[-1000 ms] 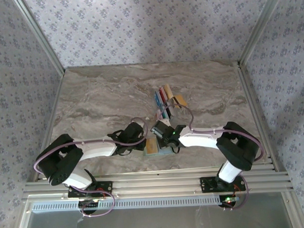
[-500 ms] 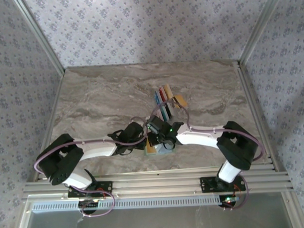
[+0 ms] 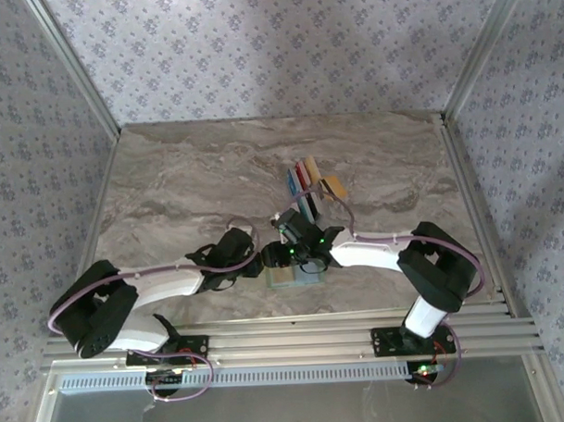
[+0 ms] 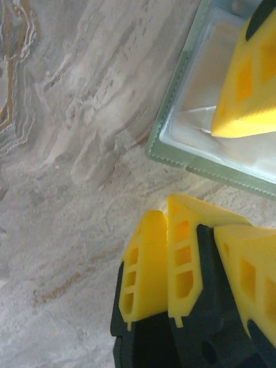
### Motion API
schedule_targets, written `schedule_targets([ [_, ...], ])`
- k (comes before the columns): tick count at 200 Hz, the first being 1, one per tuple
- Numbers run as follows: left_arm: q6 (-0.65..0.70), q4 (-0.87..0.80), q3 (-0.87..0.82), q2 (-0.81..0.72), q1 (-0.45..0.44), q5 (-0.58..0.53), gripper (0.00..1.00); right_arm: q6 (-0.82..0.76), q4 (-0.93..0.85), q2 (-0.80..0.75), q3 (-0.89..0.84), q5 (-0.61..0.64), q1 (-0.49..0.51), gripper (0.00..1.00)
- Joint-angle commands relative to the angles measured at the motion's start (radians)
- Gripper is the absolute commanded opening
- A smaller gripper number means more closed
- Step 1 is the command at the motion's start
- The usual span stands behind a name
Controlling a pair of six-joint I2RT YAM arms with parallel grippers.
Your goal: Put the credit cards into the card holder
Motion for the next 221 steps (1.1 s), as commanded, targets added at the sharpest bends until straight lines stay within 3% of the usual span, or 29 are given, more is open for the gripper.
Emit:
schedule_targets([
  [1,-0.007,-0.011,-0.01,-0.068,0.02,0.033,0.32,-0.067,-0.071,-0.043,0.048,0.025,0.009,0.52],
  [57,0.004,-0.054,0.02,-0.172,0.076,0.069,0.42,-0.139,-0.306,-0.149,0.161,0.189,-0.068,0.64],
  [100,0.022,-0.042,0.13,-0.134,0.124,0.124,0.48,-0.165,-0.363,-0.133,0.297,0.204,-0.252,0.71],
  [157,0.028,0.01,0.368,0.111,0.255,0.279,0.48,-0.225,-0.373,0.053,0.544,0.044,-0.508,0.67],
  [221,0.068,-0.002,0.715,0.473,0.307,0.418,0.45,-0.271,-0.428,0.334,0.806,-0.131,-0.629,0.65],
])
